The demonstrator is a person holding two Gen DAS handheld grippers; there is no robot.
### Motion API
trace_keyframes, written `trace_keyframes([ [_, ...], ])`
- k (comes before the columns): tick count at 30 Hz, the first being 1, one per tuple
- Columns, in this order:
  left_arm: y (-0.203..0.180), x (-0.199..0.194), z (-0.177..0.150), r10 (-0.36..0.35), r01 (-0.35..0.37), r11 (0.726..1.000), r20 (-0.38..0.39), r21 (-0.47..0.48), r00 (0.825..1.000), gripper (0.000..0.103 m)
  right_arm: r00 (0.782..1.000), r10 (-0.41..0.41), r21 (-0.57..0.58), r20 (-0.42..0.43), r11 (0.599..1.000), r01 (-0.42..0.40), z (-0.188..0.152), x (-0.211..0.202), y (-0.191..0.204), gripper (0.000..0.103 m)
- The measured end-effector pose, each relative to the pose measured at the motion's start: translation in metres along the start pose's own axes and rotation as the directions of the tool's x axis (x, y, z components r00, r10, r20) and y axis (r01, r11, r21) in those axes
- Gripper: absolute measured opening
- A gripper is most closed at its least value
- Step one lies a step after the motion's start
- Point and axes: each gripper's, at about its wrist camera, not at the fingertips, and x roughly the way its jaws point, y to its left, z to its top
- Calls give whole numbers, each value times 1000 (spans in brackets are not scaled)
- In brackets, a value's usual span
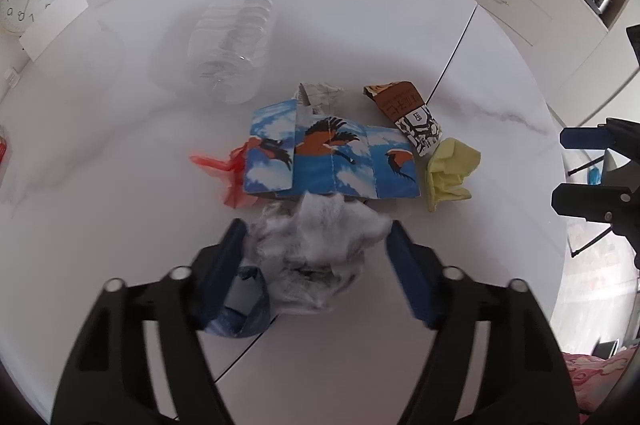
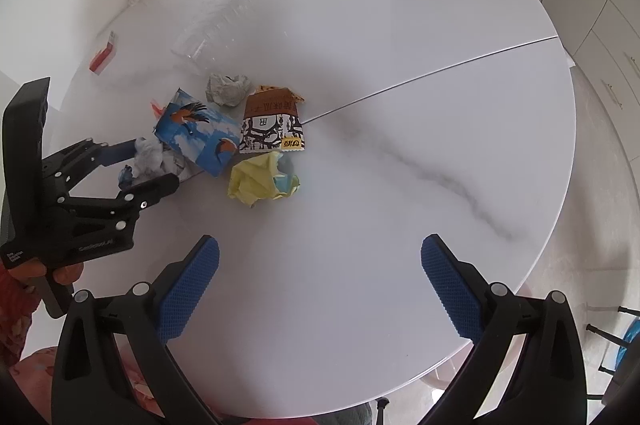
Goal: Collect trash
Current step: 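Grasp the white crumpled paper with the left tool, then grasp the brown-and-white drink carton with the right tool while the left tool holds the paper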
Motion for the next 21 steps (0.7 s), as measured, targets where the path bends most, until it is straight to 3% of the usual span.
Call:
trace_keyframes([
  [5, 0, -2, -1, -26, 27, 999, 13, -26, 1000, 55, 1000, 26, -6, 6, 1000, -26, 6, 2, 2, 100],
  [12, 12, -22, -10, -69, 79, 987, 68, -143, 995, 53, 995, 94, -14, 45, 996, -94, 41, 15, 9, 99],
  [16, 21, -39, -13, -99, 122, 969, 118, -213, 988, 53, 994, 104, 11, 27, 994, -105, 68, 36, 11, 86],
  [21, 29, -56, -10, -97, 133, 963, 162, -235, 982, 53, 996, 89, 25, -21, 996, -88, 89, 63, 19, 76],
])
